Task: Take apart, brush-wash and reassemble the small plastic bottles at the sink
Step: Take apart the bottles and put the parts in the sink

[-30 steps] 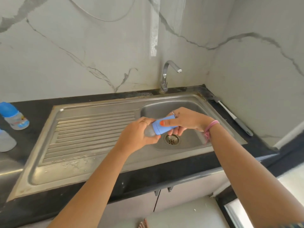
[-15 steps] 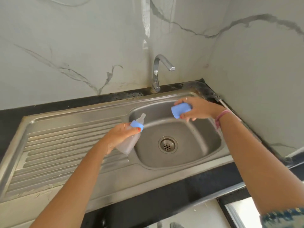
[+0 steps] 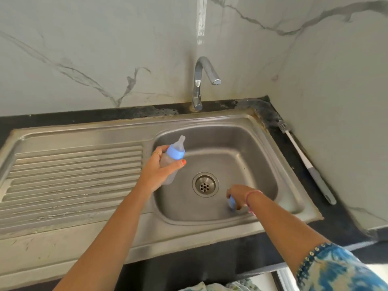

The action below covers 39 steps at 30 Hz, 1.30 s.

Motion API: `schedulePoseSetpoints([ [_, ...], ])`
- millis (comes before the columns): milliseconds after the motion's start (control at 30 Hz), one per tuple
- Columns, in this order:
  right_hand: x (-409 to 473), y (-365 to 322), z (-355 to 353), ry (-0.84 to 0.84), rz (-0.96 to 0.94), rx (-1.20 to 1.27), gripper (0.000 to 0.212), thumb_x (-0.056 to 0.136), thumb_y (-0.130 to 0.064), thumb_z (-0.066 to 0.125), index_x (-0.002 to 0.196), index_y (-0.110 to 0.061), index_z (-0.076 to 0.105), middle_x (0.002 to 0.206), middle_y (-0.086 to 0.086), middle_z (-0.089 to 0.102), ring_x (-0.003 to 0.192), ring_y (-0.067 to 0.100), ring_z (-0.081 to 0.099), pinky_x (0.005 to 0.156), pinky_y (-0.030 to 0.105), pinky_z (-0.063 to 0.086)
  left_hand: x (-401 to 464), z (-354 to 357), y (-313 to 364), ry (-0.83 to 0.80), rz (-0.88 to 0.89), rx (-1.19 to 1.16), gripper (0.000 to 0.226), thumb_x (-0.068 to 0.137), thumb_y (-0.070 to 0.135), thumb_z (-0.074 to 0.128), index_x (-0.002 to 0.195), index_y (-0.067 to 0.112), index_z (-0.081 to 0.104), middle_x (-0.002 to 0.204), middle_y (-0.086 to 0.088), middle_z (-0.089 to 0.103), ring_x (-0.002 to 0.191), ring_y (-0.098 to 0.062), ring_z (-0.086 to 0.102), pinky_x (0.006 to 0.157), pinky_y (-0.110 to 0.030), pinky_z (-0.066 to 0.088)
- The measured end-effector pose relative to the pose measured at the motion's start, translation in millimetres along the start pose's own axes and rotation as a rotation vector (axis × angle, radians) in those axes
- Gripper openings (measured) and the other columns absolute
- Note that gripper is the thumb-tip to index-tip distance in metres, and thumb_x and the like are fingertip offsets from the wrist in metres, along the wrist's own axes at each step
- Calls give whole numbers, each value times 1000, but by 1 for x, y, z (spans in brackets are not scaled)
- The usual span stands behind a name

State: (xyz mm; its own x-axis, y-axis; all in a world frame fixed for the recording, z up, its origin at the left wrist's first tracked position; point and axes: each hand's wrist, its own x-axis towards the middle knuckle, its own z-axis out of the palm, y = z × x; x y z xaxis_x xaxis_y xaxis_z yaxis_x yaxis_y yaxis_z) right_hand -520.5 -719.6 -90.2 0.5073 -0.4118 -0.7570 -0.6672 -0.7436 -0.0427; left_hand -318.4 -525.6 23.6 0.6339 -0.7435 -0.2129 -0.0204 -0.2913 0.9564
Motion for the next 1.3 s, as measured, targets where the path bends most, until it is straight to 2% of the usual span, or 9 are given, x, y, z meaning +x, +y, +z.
schedulePoseSetpoints([
  [233,15,16,5,-171,-52,-54,91,80,-20,75,153,-23,20,153,6,37,132,27,45,106,36,41,14,32,-2,21,12,163,56,71,35,84,117,28,52,109,16,59,99,-2,59,76,-17,45],
  [333,-10,5,-36,-160,-59,0,100,77,-33,79,154,-19,16,151,9,39,122,34,55,87,41,56,18,43,-2,20,80,242,56,72,35,84,116,28,52,111,14,58,98,2,56,72,-8,40],
  [433,-50,-18,-95,-61,-258,511,82,81,-48,73,147,-20,33,139,3,52,105,25,65,76,33,58,23,51,-4,67,160,416,65,65,39,87,119,26,55,114,8,54,106,-10,53,83,-19,44],
  [500,-74,-38,-120,-98,-493,1016,55,81,-47,66,129,-23,52,114,-1,67,89,14,65,75,24,53,24,56,-3,142,184,672,68,64,43,84,123,26,55,121,5,52,114,-20,48,87,-39,47],
  [567,-78,-55,-126,-20,-553,1218,38,80,-41,69,112,-22,62,93,-1,69,73,10,62,69,22,50,21,60,0,268,218,838,64,67,36,83,124,22,56,123,-1,51,115,-27,46,81,-42,45],
  [700,-63,-72,-113,233,-446,1254,41,74,-29,83,108,-11,68,90,8,69,66,11,60,68,25,53,23,54,-1,307,253,989,61,65,24,83,119,10,57,115,-12,50,103,-32,52,72,-41,47],
  [1000,-59,-71,-116,368,-633,1136,30,77,-24,80,104,-11,73,84,8,69,63,15,59,66,25,52,35,21,20,19,165,897,59,62,37,82,112,16,58,103,1,57,93,-19,59,76,-28,47],
  [1167,-63,-71,-122,367,-684,1129,27,80,-21,77,105,-11,73,80,4,67,63,12,59,66,21,52,35,5,39,-105,168,827,50,61,37,85,100,22,59,85,8,61,73,-8,58,57,-17,41],
  [1300,-69,-65,-138,158,-648,1015,28,83,-21,76,109,-14,68,89,5,71,72,13,68,71,23,55,35,1,48,-198,202,939,46,63,38,82,99,25,57,89,8,61,81,-12,60,62,-21,44],
])
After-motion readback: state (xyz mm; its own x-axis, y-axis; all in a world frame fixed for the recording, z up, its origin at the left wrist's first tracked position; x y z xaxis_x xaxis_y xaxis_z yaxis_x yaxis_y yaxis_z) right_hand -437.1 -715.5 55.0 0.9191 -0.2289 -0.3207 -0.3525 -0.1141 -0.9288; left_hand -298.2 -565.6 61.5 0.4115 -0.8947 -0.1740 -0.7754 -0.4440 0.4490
